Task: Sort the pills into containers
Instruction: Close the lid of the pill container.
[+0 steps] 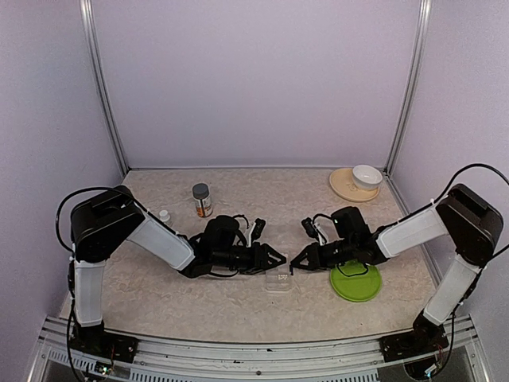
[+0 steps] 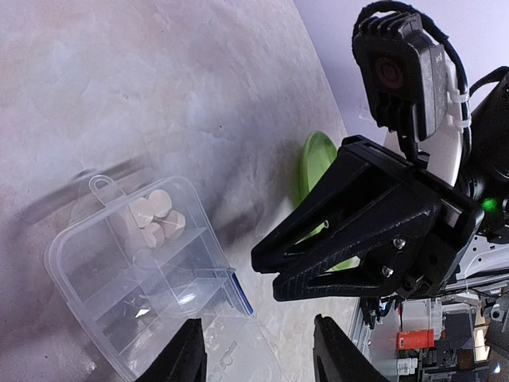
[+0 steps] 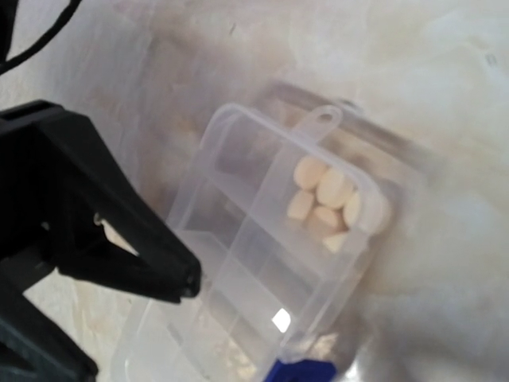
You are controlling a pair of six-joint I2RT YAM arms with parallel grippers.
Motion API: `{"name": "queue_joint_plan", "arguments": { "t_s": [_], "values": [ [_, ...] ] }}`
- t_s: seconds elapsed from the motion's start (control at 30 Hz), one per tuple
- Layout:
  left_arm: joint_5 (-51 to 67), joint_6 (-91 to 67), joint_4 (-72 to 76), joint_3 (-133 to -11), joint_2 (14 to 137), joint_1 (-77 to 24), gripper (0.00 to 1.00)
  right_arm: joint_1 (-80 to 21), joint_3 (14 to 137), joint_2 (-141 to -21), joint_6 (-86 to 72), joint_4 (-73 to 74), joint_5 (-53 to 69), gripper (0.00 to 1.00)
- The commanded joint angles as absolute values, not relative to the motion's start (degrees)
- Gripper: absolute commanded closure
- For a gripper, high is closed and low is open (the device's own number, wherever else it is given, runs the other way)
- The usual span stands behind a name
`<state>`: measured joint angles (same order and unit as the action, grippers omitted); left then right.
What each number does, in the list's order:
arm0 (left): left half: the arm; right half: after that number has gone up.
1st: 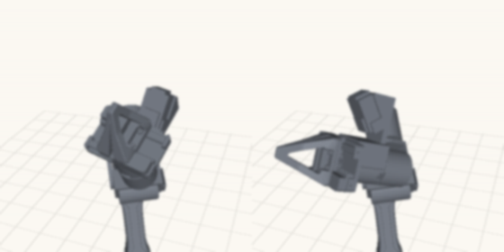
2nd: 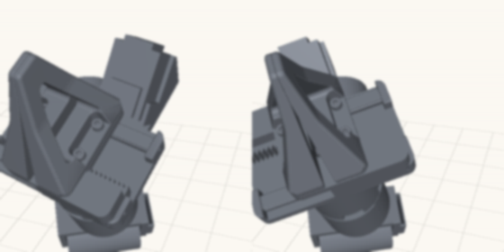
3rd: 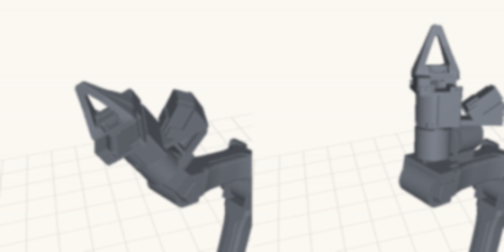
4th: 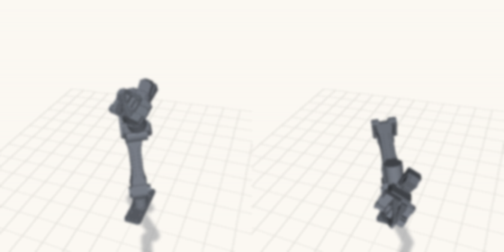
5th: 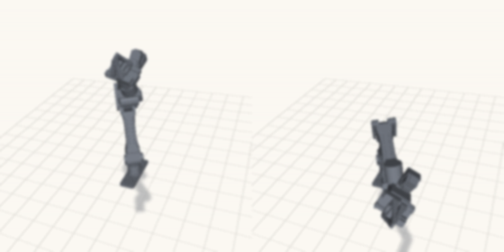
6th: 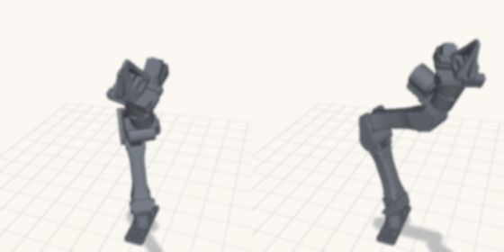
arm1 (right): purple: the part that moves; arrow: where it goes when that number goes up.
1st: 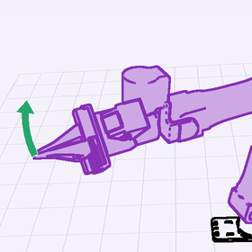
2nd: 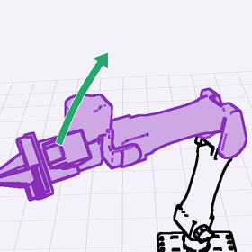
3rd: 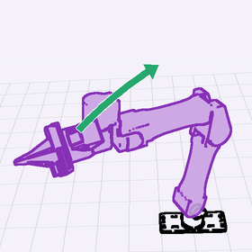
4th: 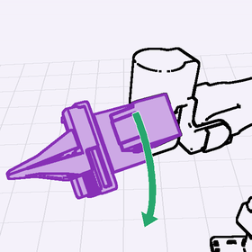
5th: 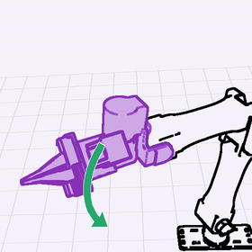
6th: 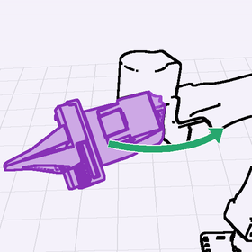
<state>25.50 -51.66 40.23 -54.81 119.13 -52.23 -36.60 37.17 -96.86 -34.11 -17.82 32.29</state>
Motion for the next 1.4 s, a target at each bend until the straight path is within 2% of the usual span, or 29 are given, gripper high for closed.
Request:
{"name": "queue_joint_plan", "arguments": {
  "t_s": [0.0, 0.13, 0.2, 0.33, 1.37],
  "values": [
    [25.31, -51.68, 37.35, -54.33, 121.03, -52.65, 0.55, -37.09, 36.50, -98.40, -33.74, -18.34, 32.69, 0.82],
    [25.22, -51.71, 37.44, -54.22, 121.07, -52.65, 0.55, -37.09, 36.70, -99.58, -34.03, -19.25, 33.07, 0.81],
    [25.27, -51.76, 37.49, -54.14, 121.11, -52.65, 0.55, -37.09, 36.83, -100.11, -34.31, -19.68, 33.50, 0.71],
    [25.31, -51.69, 37.56, -54.10, 121.11, -52.65, 0.55, -37.09, 36.97, -100.54, -34.78, -20.55, 33.88, 0.65],
    [24.92, -52.46, 38.47, -53.45, 120.93, -52.76, 0.55, -38.71, 37.44, -104.04, -38.13, -24.94, 36.78, 0.68]
  ]
}}
